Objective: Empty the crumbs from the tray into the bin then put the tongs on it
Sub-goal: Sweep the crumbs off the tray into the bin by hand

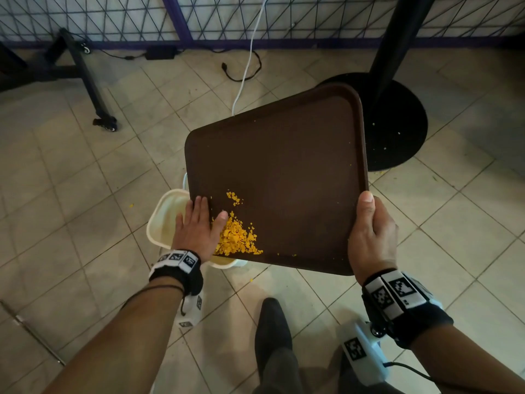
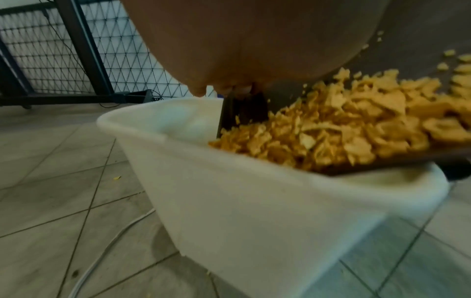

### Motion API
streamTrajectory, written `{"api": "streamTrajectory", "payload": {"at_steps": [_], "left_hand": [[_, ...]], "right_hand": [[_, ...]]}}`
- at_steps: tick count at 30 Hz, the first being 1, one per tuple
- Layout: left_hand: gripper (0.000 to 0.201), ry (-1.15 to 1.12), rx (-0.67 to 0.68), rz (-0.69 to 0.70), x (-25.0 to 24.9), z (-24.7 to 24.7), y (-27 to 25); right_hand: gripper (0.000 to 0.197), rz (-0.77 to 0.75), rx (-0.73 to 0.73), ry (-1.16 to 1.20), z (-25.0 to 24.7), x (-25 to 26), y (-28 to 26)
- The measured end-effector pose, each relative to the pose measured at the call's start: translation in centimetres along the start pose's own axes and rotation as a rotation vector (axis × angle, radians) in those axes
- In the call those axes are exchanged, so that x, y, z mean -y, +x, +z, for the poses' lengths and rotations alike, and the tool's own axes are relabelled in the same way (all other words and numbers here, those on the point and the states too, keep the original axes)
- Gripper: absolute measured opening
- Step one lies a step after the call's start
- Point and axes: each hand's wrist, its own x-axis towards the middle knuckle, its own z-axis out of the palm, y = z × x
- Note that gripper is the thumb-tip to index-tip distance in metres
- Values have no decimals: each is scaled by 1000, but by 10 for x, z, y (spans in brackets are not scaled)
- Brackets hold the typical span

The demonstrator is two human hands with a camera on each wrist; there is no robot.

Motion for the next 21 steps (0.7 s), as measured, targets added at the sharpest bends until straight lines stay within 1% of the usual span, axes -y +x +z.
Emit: {"api": "streamTrajectory", "payload": {"at_steps": [3,5,6,9,12,14,16,18,21], "left_hand": [[91,15,77,13,8,22,-28],[93,18,100,25,12,29,-44],[91,-4,80,29,12,28,-48],[84,-109,-41,54,-1,13,-46],[77,-153,-144,116,-30,-4,-32],[75,-155,-185,168,-53,-9,-24],[75,-139,-180,209,-69,-6,-22],[76,-90,-146,211,-71,6,-27],[79,-3,-60,119,-49,29,-42]], "right_hand": [[50,-5,1,-3,0,-1,1],[50,-11,-3,-6,0,-2,2],[51,-14,-5,-7,0,-3,2],[52,-13,-5,-15,-1,-4,2],[51,-16,-9,-13,-1,-5,3],[50,-13,-9,-3,-1,-5,3],[50,-16,-4,0,-1,-5,3],[50,-12,0,-3,0,-5,3],[50,1,1,1,-1,-4,3]]}}
